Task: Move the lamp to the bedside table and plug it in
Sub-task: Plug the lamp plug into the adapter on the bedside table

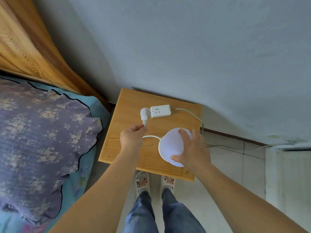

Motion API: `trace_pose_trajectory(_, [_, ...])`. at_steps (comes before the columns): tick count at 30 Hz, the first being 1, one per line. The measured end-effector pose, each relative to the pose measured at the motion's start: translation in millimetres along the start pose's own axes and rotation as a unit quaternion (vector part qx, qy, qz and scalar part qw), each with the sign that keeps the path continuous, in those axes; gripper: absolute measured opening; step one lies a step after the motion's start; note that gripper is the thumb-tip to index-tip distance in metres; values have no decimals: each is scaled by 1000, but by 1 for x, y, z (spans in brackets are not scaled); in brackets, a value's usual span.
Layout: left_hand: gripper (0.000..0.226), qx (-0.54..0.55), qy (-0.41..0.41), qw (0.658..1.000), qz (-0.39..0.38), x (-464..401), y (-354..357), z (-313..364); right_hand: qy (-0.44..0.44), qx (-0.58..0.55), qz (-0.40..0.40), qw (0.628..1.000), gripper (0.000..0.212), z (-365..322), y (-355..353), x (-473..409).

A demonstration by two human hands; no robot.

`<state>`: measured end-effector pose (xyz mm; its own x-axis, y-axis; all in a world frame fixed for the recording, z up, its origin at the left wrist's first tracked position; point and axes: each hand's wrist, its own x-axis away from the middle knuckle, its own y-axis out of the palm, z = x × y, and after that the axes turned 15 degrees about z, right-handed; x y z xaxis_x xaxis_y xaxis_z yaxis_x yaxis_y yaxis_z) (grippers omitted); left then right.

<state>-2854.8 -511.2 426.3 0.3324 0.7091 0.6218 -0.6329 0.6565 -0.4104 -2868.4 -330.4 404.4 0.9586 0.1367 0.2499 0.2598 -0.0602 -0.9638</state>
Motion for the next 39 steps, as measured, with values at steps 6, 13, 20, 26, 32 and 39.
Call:
trace_pose_trajectory(6, [7, 18, -19, 1000, 15, 5, 6, -2, -12, 19, -15, 1000, 93, -1, 2, -6])
trace_pose_trajectory(13, [6, 34, -26, 999, 23, 8, 12, -7, -12, 5, -30, 999, 97, -8, -1, -10])
trace_pose_trajectory(20, [7, 27, -13, 1000, 9, 18, 20, -10, -15, -4, -82, 997, 112, -5, -5, -9])
trace_pose_trajectory(26, [7, 20, 4, 1000, 5, 22, 24, -8, -9, -82, -10, 997, 97, -7, -22, -18])
trace_pose_trajectory(32, [11, 24, 23, 999, 30, 22, 29, 1, -23, -216, 107, 970, 39, -8, -41, -41])
trace_pose_trajectory(39, [4, 19, 38, 999, 27, 13, 38, 1, -63, -231, 91, 967, 28, -27, -47, -58])
